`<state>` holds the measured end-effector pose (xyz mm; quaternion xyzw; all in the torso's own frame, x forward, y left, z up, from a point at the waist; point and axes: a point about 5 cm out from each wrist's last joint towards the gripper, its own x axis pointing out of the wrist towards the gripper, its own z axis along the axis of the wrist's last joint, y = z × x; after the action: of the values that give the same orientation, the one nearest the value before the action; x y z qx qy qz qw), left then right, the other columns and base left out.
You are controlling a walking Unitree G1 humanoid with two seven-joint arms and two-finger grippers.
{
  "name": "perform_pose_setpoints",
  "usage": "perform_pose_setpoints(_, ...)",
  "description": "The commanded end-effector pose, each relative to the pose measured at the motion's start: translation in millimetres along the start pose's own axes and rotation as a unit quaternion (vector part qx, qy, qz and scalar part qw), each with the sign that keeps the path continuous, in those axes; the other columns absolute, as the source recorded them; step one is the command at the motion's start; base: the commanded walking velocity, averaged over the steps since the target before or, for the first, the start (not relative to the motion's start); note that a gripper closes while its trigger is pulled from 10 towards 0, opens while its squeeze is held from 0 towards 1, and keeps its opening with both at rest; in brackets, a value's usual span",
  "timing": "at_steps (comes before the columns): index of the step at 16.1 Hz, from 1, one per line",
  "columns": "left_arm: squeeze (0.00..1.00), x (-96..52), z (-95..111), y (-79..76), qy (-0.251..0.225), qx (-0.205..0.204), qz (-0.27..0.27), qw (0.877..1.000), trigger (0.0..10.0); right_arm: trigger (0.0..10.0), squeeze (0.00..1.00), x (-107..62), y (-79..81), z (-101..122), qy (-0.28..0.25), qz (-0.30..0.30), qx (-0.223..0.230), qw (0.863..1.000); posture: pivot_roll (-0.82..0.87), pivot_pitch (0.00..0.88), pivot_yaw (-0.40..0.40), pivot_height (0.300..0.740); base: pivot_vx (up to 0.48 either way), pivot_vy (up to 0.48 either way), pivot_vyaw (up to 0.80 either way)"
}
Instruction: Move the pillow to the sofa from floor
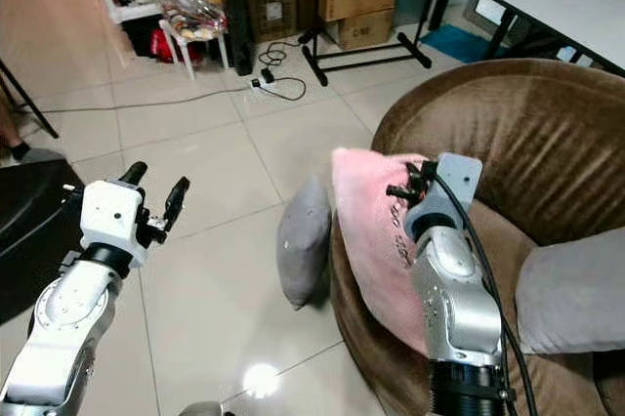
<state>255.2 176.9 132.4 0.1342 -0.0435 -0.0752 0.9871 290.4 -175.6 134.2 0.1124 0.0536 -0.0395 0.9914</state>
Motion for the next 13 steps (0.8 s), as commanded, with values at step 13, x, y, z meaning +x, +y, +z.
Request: perform_pose_setpoints(13, 0.0, -2.8, 4.9, 2.5, -0.021, -0.008, 0.003, 1.0, 10.0, 10.0, 0.0, -15.3, 43.7, 2.4, -0.023, 0.123, 0.081, 0.989, -0.04, 0.0, -0.004, 0.74, 0.0, 0.0, -0.79)
